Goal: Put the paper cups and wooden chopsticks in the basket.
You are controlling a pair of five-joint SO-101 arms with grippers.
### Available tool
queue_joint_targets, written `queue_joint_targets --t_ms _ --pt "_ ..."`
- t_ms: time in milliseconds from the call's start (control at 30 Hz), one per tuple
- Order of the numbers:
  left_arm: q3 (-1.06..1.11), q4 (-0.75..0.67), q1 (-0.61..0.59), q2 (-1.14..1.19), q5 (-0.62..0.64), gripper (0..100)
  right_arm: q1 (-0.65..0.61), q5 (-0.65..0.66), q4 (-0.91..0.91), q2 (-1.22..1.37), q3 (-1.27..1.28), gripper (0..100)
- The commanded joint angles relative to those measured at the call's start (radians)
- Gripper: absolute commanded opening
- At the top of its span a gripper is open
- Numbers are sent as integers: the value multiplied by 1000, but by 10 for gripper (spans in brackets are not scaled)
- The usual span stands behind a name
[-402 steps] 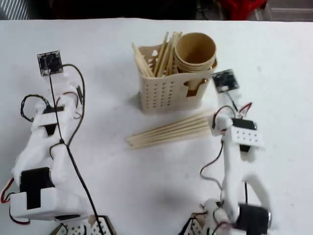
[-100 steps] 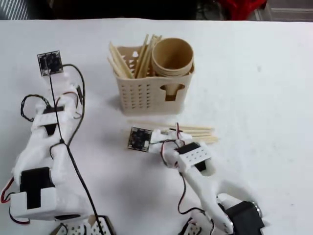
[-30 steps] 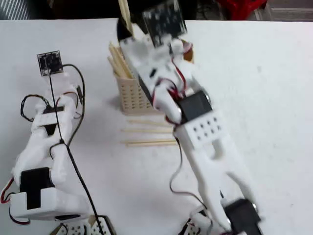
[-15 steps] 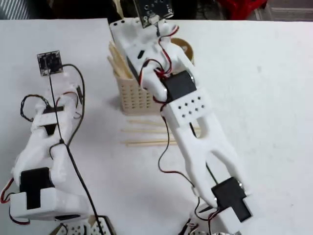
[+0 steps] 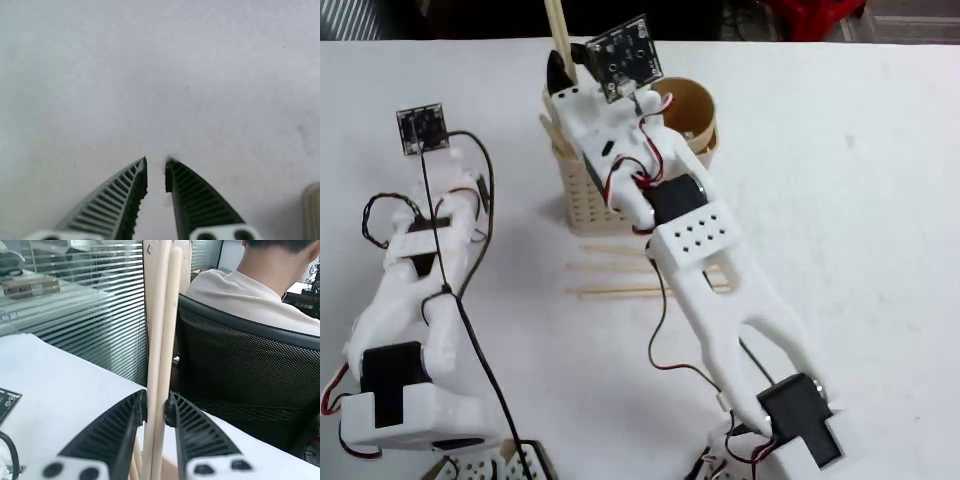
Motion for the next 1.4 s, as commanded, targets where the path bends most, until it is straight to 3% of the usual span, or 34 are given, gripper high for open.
queue_joint_targets --t_ms 0,167,333,533,667,833,1133,1233,1367 --pt "-51 -3 13 -4 2 86 21 31 7 -84 -6 19" --pt "-51 -3 13 -4 2 86 22 31 65 -108 -8 34" --pt "-51 -3 13 -4 2 86 24 31 136 -131 -8 151" --pt "-49 -3 13 -4 2 86 25 31 237 -196 -8 151" --pt "-49 -3 13 -4 2 86 39 26 456 -285 -6 151" --pt "-51 -3 13 -4 2 86 85 37 889 -441 -6 155" --pt "-51 -3 13 -4 2 86 97 466 1282 -460 34 154" --pt "-51 -3 12 -4 2 86 97 588 1293 -426 129 152" --pt "-49 -3 12 -4 2 86 97 760 1159 -384 331 152"
